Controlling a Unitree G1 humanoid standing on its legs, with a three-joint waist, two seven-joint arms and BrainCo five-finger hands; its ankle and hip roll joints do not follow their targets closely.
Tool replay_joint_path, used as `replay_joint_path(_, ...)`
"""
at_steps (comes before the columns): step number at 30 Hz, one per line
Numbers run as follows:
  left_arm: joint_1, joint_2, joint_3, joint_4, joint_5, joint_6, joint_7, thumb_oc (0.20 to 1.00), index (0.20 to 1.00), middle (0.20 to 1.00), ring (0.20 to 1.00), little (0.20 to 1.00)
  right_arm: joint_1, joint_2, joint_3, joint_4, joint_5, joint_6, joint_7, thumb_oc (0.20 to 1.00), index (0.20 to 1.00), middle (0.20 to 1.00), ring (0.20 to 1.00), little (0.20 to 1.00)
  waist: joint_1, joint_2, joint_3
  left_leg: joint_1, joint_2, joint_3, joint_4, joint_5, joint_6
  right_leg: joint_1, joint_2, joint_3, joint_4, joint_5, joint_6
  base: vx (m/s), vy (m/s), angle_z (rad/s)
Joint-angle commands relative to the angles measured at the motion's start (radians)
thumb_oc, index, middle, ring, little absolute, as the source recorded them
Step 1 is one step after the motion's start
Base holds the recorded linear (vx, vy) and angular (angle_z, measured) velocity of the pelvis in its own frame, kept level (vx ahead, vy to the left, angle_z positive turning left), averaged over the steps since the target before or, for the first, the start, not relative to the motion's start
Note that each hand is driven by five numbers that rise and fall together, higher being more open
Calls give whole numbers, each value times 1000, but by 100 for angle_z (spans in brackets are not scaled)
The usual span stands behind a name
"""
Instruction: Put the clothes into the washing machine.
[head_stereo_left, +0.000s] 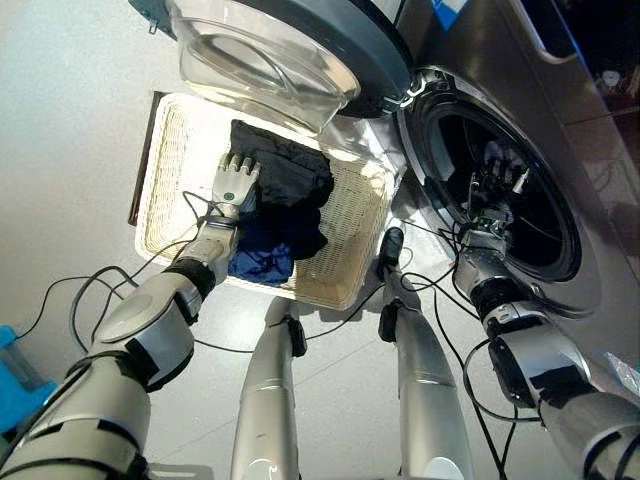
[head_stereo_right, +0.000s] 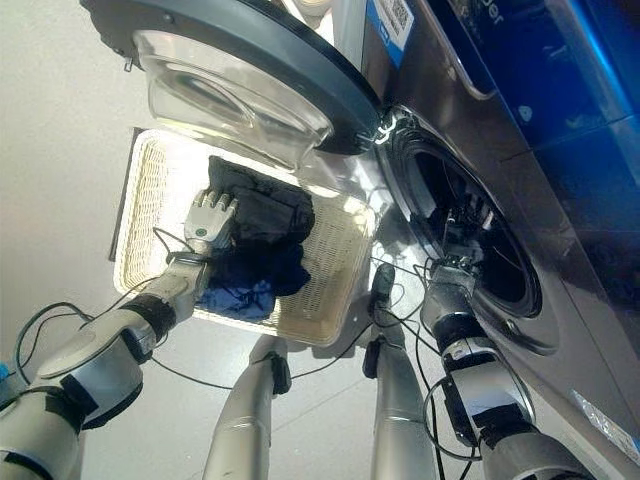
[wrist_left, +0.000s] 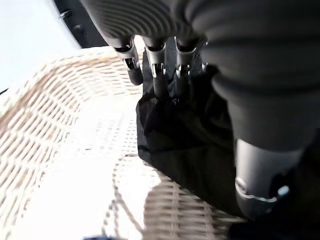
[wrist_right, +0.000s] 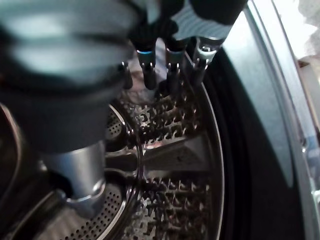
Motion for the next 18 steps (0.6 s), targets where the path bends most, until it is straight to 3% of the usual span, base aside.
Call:
replay_joint_path(1,-58,4,-8,25,158,-5,-60,1000,1000,1000,1000,1000,3,-26,30,-44,-4,-20,49,1000,1000,1000,1000,1000,-25,31,-27,-63,-35,56,-35,39,-49,-15,13,-34,47,-28,141,0,0,0)
replay_joint_path(6,-62,-4,-40,33,179,-8,-68,1000,1000,1000,1000,1000,9,-26,34,-35,-4,-19,64,1000,1000,1000,1000,1000,-28,28,-27,-62,-31,59,-33,31,-52,-15,12,-32,44,-30,147,0,0,0)
replay_joint_path(8,-66,-5,-38,28,114,-56,50,1000,1000,1000,1000,1000,10,-26,45,-27,-4,-26,80,1000,1000,1000,1000,1000,-27,25,-27,-71,-29,61,-30,34,-53,-21,13,-31,41,-25,147,0,0,0)
replay_joint_path(11,-71,-3,-35,30,105,-63,61,1000,1000,1000,1000,1000,5,-27,44,-27,-4,-25,80,1000,1000,1000,1000,1000,-27,24,-27,-80,-29,62,-31,41,-52,-29,14,-31,39,-18,145,0,0,0)
replay_joint_path(12,-73,-3,-28,35,43,-89,95,1000,1000,1000,1000,1000,6,-28,41,-24,-4,-20,84,1000,1000,1000,1000,1000,-27,23,-27,-79,-28,62,-33,42,-53,-28,13,-31,38,-17,146,0,0,0)
replay_joint_path(13,-59,-7,28,44,-175,-168,160,1000,1000,1000,1000,1000,14,-24,38,-17,-4,-14,89,1000,1000,1000,1000,1000,-23,21,-27,-69,-31,57,-36,40,-55,-17,16,-31,36,-23,148,0,0,0)
replay_joint_path(14,-41,-16,117,60,-392,-246,137,1000,1000,1000,1000,1000,13,-20,33,-15,-4,-16,85,1000,1000,1000,1000,1000,-19,19,-27,-71,-32,55,-39,45,-55,-17,19,-32,36,-23,147,0,0,0)
replay_joint_path(18,32,-66,380,76,-614,-368,-5,1000,1000,1000,1000,1000,10,10,24,-22,-4,-41,73,1000,1000,1000,1000,1000,-13,9,-27,-75,-39,44,-35,49,-54,-17,23,-30,42,-27,144,-9,-29,-1)
